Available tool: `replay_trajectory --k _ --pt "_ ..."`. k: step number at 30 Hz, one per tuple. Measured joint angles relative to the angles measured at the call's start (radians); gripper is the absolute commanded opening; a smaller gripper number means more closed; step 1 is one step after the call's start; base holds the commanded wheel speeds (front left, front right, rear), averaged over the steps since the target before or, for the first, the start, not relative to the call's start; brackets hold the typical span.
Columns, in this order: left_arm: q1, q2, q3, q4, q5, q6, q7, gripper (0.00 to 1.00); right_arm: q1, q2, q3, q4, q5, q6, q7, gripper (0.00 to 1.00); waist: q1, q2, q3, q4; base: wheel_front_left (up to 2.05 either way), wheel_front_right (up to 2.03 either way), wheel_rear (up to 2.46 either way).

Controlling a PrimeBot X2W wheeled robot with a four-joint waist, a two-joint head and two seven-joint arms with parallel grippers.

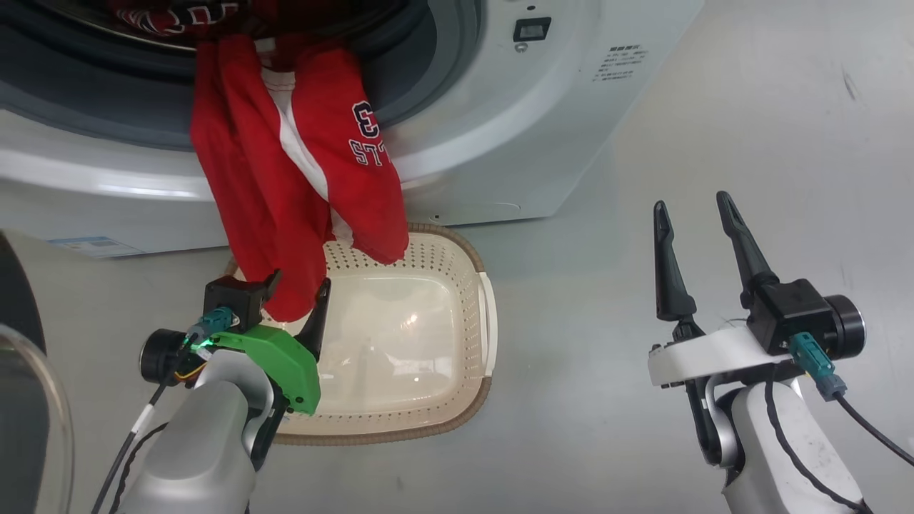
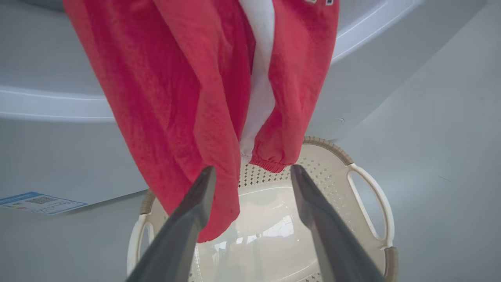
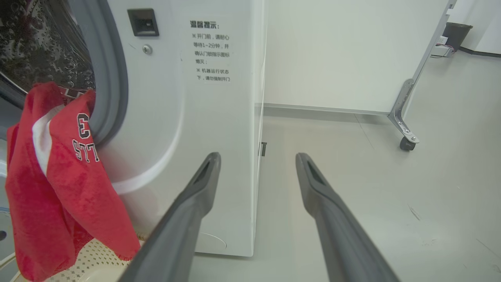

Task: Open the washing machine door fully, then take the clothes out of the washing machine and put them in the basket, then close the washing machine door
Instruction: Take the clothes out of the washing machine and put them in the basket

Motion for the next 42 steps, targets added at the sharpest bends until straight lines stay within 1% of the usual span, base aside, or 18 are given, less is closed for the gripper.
replay_trajectory --k 4,8,13,21,26,34,42 --pt "0.015 -0.009 0.003 -0.025 -0.004 0.001 -0.029 1.0 0.03 -0.008 -0.01 0.015 0.0 0.0 0.0 1.0 0.0 0.0 -0.038 0.022 0.0 0.0 0.0" --pt "0.029 -0.009 0.005 -0.067 0.0 0.022 -0.04 1.0 0.051 -0.012 -0.014 0.018 -0.001 0.0 0.0 1.0 -0.0001 0.0 -0.074 0.048 0.0 0.0 0.0" --pt "0.05 -0.009 0.013 -0.135 0.008 0.036 -0.043 1.0 0.079 -0.014 -0.014 0.026 -0.001 0.001 0.0 1.0 -0.0001 0.0 -0.114 0.082 0.0 0.0 0.0" --pt "0.095 -0.002 0.026 -0.268 0.044 0.073 -0.044 1.0 0.106 -0.013 -0.014 0.035 -0.001 0.002 0.0 1.0 -0.0001 0.0 -0.174 0.121 0.0 0.0 0.0" --pt "0.142 0.021 0.055 -0.365 0.053 0.106 -0.045 1.0 0.12 -0.012 -0.011 0.04 -0.001 0.006 0.0 1.0 -0.0001 0.0 -0.204 0.132 0.0 0.0 0.0" --pt "0.252 0.049 0.079 -0.456 0.063 0.158 -0.046 1.0 0.155 -0.012 -0.023 0.041 -0.001 0.006 0.0 1.0 -0.0001 0.0 -0.249 0.136 0.0 0.0 0.0" --pt "0.349 0.065 0.081 -0.529 0.065 0.177 -0.046 1.0 0.187 -0.01 -0.025 0.04 -0.001 0.006 0.0 1.0 -0.0001 0.0 -0.281 0.134 0.0 0.0 0.0"
